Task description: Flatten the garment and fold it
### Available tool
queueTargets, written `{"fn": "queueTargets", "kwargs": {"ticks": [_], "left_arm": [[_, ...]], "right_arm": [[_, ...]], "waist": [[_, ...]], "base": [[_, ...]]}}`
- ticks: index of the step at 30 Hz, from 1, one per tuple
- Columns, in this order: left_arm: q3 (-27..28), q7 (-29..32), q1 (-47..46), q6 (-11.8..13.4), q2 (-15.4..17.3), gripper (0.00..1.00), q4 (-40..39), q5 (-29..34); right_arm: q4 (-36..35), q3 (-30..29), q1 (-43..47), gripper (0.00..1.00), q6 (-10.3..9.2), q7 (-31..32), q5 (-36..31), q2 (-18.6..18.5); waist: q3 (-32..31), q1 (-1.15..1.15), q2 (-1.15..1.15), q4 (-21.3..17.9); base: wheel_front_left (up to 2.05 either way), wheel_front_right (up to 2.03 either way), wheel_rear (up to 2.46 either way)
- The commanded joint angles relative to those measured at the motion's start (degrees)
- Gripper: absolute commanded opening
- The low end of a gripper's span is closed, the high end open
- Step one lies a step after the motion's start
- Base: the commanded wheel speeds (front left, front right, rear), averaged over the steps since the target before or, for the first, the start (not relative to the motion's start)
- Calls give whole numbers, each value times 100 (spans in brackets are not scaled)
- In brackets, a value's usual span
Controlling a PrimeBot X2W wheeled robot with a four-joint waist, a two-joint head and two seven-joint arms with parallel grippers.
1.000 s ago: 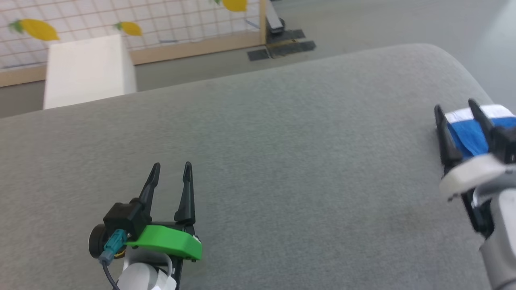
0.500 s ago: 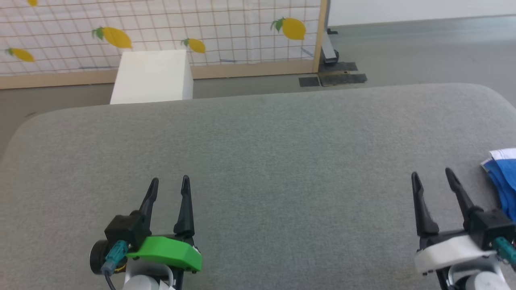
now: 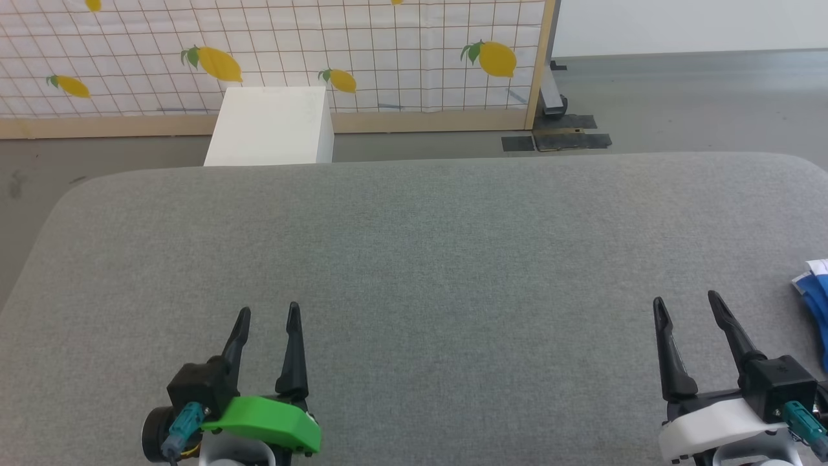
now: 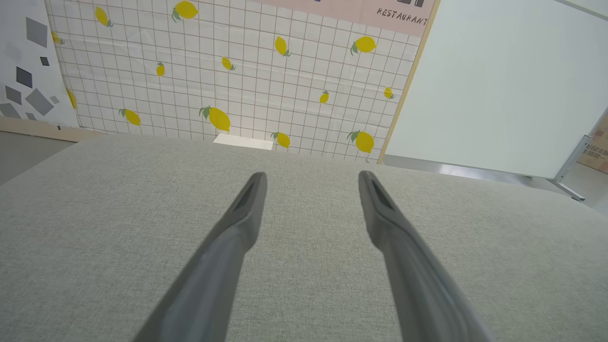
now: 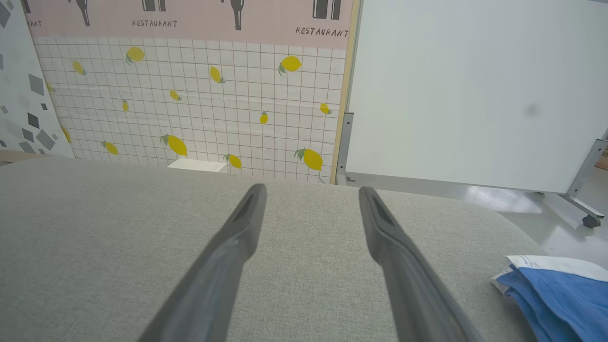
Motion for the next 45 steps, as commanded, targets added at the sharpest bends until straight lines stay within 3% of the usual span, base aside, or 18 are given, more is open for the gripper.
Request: {"fn": "queueTargets", "kwargs": {"ticks": [1,15,16,45], "left_arm": [[16,-26,89,31,-17,100,3,-6],[0,-26,91,62,-17,100,-13,-45],[-4,0,24,26,0,0,-3,-47],[100,249,26,19,0,0,-133,213]], "right_arm": [[-40,6,71,100,-10,16,-45,23],[-68,21,106,100,-10,102,13,52],[-54,17,20,0,0,82,7,41],[-70,92,-46,0,-1,263,15,47]], "waist": [[1,1,0,9],[33,1,0,21],[33,1,0,21],[34,1,0,24]], "base": [[0,0,0],[0,0,0],[0,0,0],[0,0,0]]}}
